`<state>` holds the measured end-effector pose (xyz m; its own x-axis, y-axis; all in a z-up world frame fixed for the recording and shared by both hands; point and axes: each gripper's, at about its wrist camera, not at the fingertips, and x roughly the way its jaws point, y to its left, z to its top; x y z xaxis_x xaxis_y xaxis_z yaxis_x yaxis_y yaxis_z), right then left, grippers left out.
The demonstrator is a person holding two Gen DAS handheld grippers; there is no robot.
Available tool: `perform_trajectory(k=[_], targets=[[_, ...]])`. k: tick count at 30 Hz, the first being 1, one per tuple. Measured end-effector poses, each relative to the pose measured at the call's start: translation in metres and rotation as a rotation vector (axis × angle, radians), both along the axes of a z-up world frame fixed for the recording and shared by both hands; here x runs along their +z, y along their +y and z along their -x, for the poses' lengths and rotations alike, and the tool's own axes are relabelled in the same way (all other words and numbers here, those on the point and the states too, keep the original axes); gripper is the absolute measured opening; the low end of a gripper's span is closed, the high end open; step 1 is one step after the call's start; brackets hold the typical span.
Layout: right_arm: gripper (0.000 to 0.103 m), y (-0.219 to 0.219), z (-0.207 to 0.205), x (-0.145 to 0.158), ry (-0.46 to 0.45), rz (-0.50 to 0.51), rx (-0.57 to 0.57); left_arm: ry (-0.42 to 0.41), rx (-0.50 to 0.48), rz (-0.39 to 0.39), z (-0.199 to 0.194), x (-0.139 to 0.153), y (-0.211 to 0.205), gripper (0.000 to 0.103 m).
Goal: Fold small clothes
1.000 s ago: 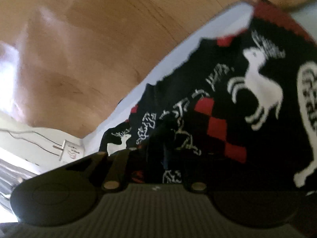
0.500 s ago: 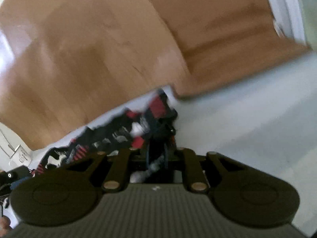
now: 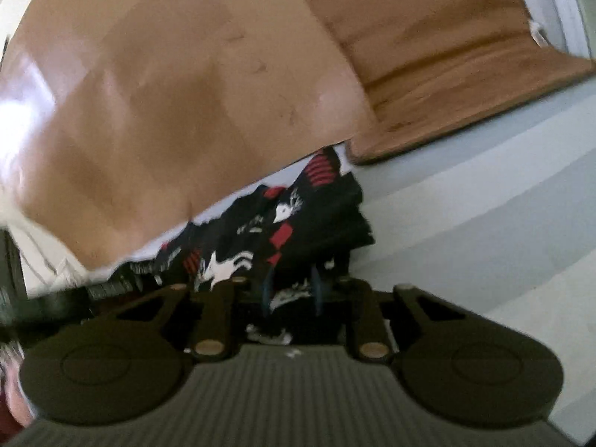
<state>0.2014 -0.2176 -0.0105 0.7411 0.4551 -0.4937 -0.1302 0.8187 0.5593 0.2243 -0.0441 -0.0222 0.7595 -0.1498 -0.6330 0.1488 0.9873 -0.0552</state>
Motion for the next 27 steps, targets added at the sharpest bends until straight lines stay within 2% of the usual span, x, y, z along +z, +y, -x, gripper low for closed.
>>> perform_trajectory(k=[3, 4, 6, 9, 10, 13, 15, 17, 18, 20, 22, 24, 27], targets=[[0.018, -0.004, 0.0, -0.001, 0.005, -0.025, -0.014, 0.005, 0.007, -0.031, 0.002, 0.006, 0.0, 0.023], [0.019, -0.002, 0.005, 0.001, -0.003, -0.013, -0.013, 0.015, 0.01, -0.021, 0.006, 0.01, 0.005, 0.025], [0.021, 0.003, 0.007, 0.002, -0.022, 0.011, -0.01, -0.006, 0.02, 0.021, 0.022, 0.023, 0.021, 0.036], [0.023, 0.004, 0.01, -0.002, -0.044, 0.015, -0.011, -0.103, 0.063, 0.105, 0.07, 0.046, 0.065, 0.051], [0.025, 0.003, 0.01, -0.004, -0.052, 0.007, -0.017, -0.13, 0.081, 0.119, 0.085, 0.051, 0.078, 0.052], [0.029, 0.002, 0.011, 0.007, -0.073, 0.011, -0.038, -0.19, 0.176, 0.091, 0.136, 0.054, 0.124, 0.055], [0.032, 0.011, 0.008, 0.028, -0.111, -0.008, 0.014, -0.194, 0.242, 0.071, 0.163, 0.048, 0.149, 0.055], [0.04, 0.039, 0.002, 0.059, -0.147, -0.005, 0.126, -0.177, 0.325, 0.081, 0.189, 0.037, 0.177, 0.055], [0.045, 0.065, 0.0, 0.078, -0.172, 0.021, 0.219, -0.183, 0.346, 0.11, 0.203, 0.033, 0.188, 0.055], [0.047, 0.131, 0.003, 0.11, -0.23, 0.107, 0.431, -0.211, 0.362, 0.159, 0.227, 0.026, 0.2, 0.055], [0.046, 0.203, 0.015, 0.129, -0.299, 0.217, 0.63, -0.258, 0.34, 0.185, 0.25, 0.02, 0.201, 0.055], [0.046, 0.286, 0.035, 0.135, -0.382, 0.357, 0.835, -0.339, 0.287, 0.186, 0.27, 0.026, 0.196, 0.057], [0.044, 0.395, 0.062, 0.116, -0.466, 0.535, 1.081, -0.485, 0.218, 0.16, 0.291, 0.029, 0.186, 0.059]])
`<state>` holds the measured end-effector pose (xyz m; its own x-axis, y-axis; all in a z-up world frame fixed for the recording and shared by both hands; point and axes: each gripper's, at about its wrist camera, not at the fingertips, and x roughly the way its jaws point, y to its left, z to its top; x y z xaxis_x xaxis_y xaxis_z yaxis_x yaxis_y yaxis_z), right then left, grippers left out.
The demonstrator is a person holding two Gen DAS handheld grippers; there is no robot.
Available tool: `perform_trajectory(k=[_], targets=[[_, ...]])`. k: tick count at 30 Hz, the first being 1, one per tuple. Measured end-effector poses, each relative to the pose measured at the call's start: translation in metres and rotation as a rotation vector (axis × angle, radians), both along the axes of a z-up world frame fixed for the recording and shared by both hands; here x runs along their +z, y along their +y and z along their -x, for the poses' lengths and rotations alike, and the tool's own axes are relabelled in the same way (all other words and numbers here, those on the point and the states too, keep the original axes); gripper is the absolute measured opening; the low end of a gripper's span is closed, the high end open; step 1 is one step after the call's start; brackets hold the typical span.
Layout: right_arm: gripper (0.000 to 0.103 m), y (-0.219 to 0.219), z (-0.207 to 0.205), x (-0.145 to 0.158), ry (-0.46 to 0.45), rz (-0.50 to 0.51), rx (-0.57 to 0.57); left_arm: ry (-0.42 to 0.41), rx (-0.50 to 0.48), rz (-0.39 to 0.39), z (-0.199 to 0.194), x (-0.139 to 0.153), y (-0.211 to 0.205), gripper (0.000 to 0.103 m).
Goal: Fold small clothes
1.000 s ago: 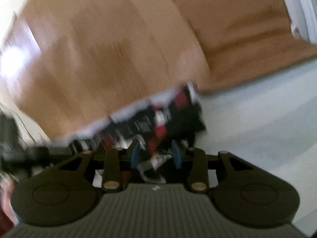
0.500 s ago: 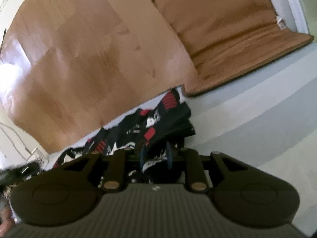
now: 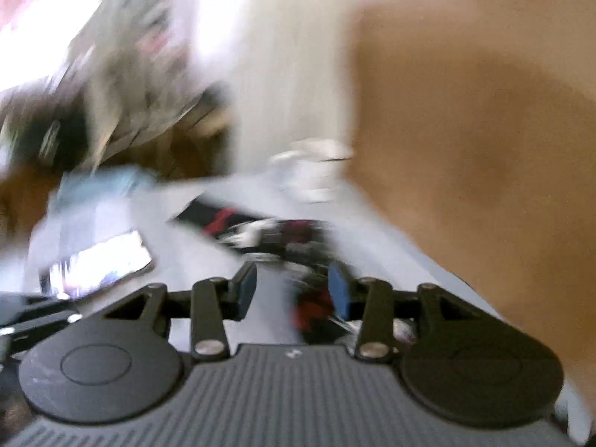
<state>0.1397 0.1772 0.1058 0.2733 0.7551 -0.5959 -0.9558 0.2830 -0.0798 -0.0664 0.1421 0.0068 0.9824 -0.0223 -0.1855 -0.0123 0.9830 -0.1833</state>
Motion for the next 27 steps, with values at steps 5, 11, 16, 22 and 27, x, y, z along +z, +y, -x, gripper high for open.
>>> perform_trajectory(k=[5, 11, 16, 22, 27], targets=[[0.044, 0.113, 0.027, -0.051, -0.175, 0.243, 0.231, -0.132, -0.033, -0.044, 0.018, 0.001, -0.008, 0.06], [0.046, 0.163, 0.017, -0.08, -0.257, 0.36, 0.251, -0.178, -0.104, -0.082, 0.023, -0.001, -0.015, 0.06], [0.032, 0.193, 0.009, -0.08, -0.236, 0.365, 0.214, -0.188, -0.104, -0.027, 0.024, 0.0, -0.006, 0.061], [0.009, 0.206, 0.005, -0.054, -0.143, 0.31, 0.137, -0.185, -0.09, -0.006, 0.026, 0.0, -0.003, 0.062], [0.009, 0.167, -0.02, 0.06, -0.002, -0.035, 0.034, -0.167, -0.094, 0.012, 0.024, 0.001, 0.0, 0.073]])
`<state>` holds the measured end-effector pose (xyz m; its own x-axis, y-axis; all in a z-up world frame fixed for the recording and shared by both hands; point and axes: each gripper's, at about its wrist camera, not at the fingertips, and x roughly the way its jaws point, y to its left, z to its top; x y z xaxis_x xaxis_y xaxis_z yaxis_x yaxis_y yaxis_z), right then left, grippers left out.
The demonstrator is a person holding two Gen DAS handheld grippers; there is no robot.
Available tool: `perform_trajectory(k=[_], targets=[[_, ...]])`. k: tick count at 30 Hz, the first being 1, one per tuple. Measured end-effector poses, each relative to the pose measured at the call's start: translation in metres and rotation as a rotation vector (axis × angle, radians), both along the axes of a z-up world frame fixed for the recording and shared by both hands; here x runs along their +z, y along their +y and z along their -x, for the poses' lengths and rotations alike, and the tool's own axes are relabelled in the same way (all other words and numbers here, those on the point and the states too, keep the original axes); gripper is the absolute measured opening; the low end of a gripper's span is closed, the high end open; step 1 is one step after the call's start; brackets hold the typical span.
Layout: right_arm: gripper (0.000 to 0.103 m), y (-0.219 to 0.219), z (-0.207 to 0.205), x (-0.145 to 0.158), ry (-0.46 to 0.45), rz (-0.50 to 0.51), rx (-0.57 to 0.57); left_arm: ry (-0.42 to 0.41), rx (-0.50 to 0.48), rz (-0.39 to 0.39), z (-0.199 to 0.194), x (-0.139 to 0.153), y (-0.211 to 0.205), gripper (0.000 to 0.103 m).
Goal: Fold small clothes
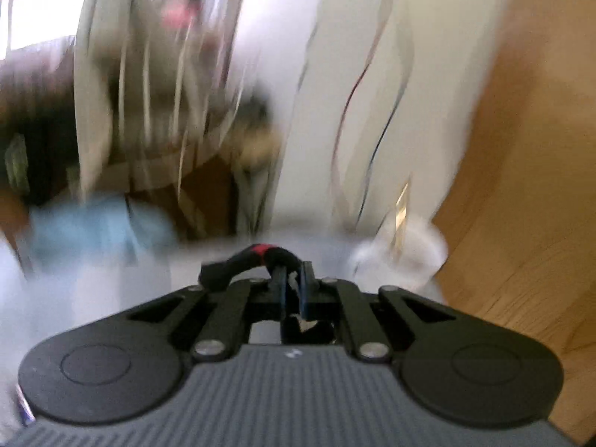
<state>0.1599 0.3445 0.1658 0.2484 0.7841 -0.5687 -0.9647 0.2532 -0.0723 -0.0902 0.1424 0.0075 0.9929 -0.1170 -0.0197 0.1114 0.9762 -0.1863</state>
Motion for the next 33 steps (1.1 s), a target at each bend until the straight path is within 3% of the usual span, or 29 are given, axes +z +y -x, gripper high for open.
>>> perform_trajectory(k=[4, 7, 13, 20, 24, 27, 28, 33], targets=[[0.009, -0.054, -0.029, 0.059, 0.061, -0.175, -0.127, 0.005, 0.019, -0.019, 0.0, -0.001, -0.003, 0.077], [0.009, -0.111, -0.058, 0.076, 0.095, -0.265, -0.264, 0.018, 0.02, -0.02, -0.002, 0.0, -0.003, 0.077], [0.009, -0.235, -0.102, 0.054, 0.178, -0.341, -0.504, 0.03, -0.024, 0.061, -0.006, 0.016, 0.013, 0.078], [0.01, -0.394, -0.122, 0.02, 0.25, -0.537, -0.747, 0.027, -0.01, 0.027, -0.041, 0.055, 0.013, 0.085], [0.01, -0.484, -0.106, -0.013, 0.254, -0.658, -0.87, 0.14, 0.015, 0.045, -0.097, 0.071, 0.014, 0.085], [0.01, -0.54, -0.084, -0.051, 0.283, -0.71, -0.975, 0.312, 0.048, 0.07, -0.157, 0.075, 0.011, 0.083], [0.01, -0.553, -0.074, -0.065, 0.298, -0.728, -1.0, 0.384, 0.055, 0.078, -0.182, 0.072, 0.007, 0.082], [0.01, -0.589, -0.049, -0.129, 0.382, -0.75, -1.096, 0.546, 0.014, 0.05, -0.264, 0.044, -0.03, 0.074]])
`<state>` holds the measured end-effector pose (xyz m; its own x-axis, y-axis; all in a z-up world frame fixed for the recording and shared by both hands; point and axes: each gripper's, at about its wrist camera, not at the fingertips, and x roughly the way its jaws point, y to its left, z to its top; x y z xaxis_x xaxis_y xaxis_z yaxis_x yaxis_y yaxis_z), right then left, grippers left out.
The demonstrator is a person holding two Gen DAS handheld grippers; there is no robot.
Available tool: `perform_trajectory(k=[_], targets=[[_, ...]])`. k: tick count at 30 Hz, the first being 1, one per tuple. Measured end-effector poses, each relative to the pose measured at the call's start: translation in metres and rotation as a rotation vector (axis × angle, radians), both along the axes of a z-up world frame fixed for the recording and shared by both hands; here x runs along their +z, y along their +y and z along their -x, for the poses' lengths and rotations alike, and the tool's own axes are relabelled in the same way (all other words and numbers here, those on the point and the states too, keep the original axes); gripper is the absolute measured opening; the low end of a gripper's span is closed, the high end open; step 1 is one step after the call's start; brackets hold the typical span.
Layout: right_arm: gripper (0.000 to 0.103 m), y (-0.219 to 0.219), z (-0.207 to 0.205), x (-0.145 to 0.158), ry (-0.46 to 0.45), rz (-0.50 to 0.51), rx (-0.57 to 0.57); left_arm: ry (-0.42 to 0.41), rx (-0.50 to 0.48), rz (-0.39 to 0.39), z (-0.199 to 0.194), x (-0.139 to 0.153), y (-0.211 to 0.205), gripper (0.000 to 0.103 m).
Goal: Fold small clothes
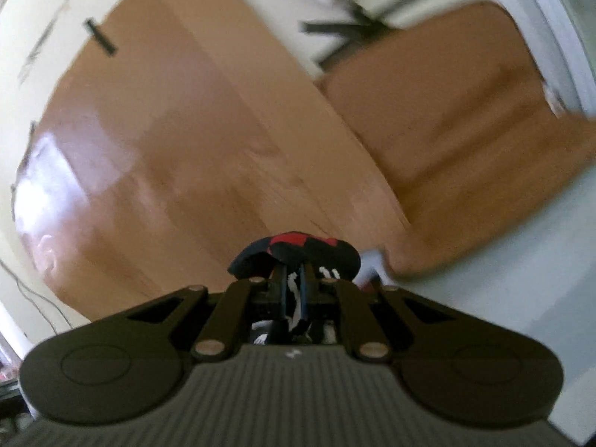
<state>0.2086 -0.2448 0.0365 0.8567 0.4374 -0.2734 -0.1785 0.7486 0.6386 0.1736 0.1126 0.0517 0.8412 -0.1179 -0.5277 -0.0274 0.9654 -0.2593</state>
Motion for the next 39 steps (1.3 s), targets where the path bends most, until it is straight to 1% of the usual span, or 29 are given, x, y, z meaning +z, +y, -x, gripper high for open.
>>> perform_trajectory(k=[1, 2, 3, 5, 7, 8, 9, 10, 11, 13, 15, 16, 18, 19, 20, 21, 23, 24, 25, 27, 28, 30, 32, 33, 34, 35, 36, 38, 39], targets=[[0.01, 0.001, 0.002, -0.007, 0.019, -0.016, -0.003, 0.024, -0.014, -0.021, -0.011, -0.009, -0.011, 0.073], [0.01, -0.001, 0.001, -0.012, 0.032, -0.024, -0.011, 0.051, -0.018, -0.048, -0.02, -0.018, -0.02, 0.07], [0.01, -0.002, -0.001, -0.014, 0.042, -0.031, -0.021, 0.078, -0.021, -0.077, -0.027, -0.028, -0.029, 0.067], [0.01, -0.004, -0.006, -0.012, 0.048, -0.067, -0.025, 0.128, -0.044, -0.158, -0.035, -0.049, -0.046, 0.066], [0.01, 0.004, -0.01, 0.0, 0.024, -0.071, -0.007, 0.179, -0.049, -0.282, -0.038, -0.073, -0.061, 0.07], [0.01, 0.013, -0.012, 0.01, -0.005, -0.051, 0.017, 0.152, -0.041, -0.314, -0.035, -0.076, -0.064, 0.072], [0.01, 0.028, -0.012, 0.022, -0.047, -0.019, 0.05, 0.155, -0.051, -0.314, -0.034, -0.074, -0.064, 0.07], [0.01, 0.041, -0.01, 0.035, -0.095, 0.019, 0.088, 0.159, -0.056, -0.292, -0.034, -0.068, -0.06, 0.07], [0.01, 0.063, -0.006, 0.05, -0.157, 0.069, 0.143, 0.144, -0.05, -0.262, -0.031, -0.065, -0.053, 0.07], [0.011, 0.107, 0.002, 0.068, -0.246, 0.184, 0.251, 0.108, -0.01, -0.176, -0.023, -0.057, -0.027, 0.073], [0.017, 0.162, 0.014, 0.071, -0.308, 0.381, 0.394, 0.086, 0.032, -0.089, -0.024, -0.045, -0.003, 0.076], [0.023, 0.192, 0.018, 0.063, -0.302, 0.488, 0.494, 0.077, 0.061, -0.043, -0.022, -0.042, 0.011, 0.077], [0.033, 0.236, 0.023, 0.033, -0.24, 0.701, 0.666, 0.075, 0.097, 0.025, -0.019, -0.04, 0.03, 0.077], [0.033, 0.25, 0.026, 0.015, -0.205, 0.814, 0.722, 0.082, 0.1, 0.051, -0.019, -0.041, 0.037, 0.077], [0.033, 0.251, 0.028, 0.006, -0.194, 0.857, 0.729, 0.088, 0.1, 0.064, -0.019, -0.042, 0.04, 0.077], [0.037, 0.243, 0.03, 0.003, -0.183, 0.831, 0.713, 0.094, 0.1, 0.071, -0.02, -0.043, 0.041, 0.077], [0.046, 0.211, 0.028, 0.015, -0.149, 0.642, 0.669, 0.099, 0.083, 0.067, -0.024, -0.044, 0.037, 0.077], [0.055, 0.187, 0.026, 0.024, -0.141, 0.518, 0.616, 0.101, 0.077, 0.06, -0.027, -0.044, 0.035, 0.077], [0.061, 0.165, 0.024, 0.03, -0.133, 0.423, 0.548, 0.104, 0.074, 0.055, -0.028, -0.045, 0.033, 0.077], [0.065, 0.132, 0.013, 0.037, -0.077, 0.272, 0.403, 0.108, 0.075, 0.056, -0.03, -0.044, 0.031, 0.077], [0.067, 0.123, 0.007, 0.035, -0.036, 0.236, 0.355, 0.109, 0.083, 0.061, -0.029, -0.044, 0.032, 0.077], [0.071, 0.118, -0.002, 0.025, 0.051, 0.237, 0.29, 0.106, 0.105, 0.074, -0.027, -0.044, 0.037, 0.077], [0.071, 0.131, -0.004, 0.012, 0.107, 0.272, 0.304, 0.101, 0.116, 0.08, -0.025, -0.046, 0.04, 0.077], [0.067, 0.143, -0.007, 0.003, 0.135, 0.303, 0.33, 0.1, 0.116, 0.079, -0.025, -0.047, 0.039, 0.077], [0.025, 0.152, -0.008, -0.003, 0.155, 0.332, 0.352, 0.099, 0.112, 0.072, -0.025, -0.047, 0.038, 0.077], [0.014, 0.16, -0.006, -0.007, 0.165, 0.348, 0.381, 0.099, 0.108, 0.065, -0.028, -0.05, 0.035, 0.077], [0.012, 0.159, -0.004, -0.004, 0.158, 0.343, 0.373, 0.099, 0.105, 0.057, -0.028, -0.051, 0.033, 0.077], [0.012, 0.147, 0.006, 0.007, 0.075, 0.295, 0.317, 0.093, 0.094, 0.043, -0.027, -0.051, 0.029, 0.077], [0.012, 0.14, 0.014, 0.014, 0.04, 0.296, 0.271, 0.09, 0.085, 0.04, -0.028, -0.051, 0.026, 0.077]])
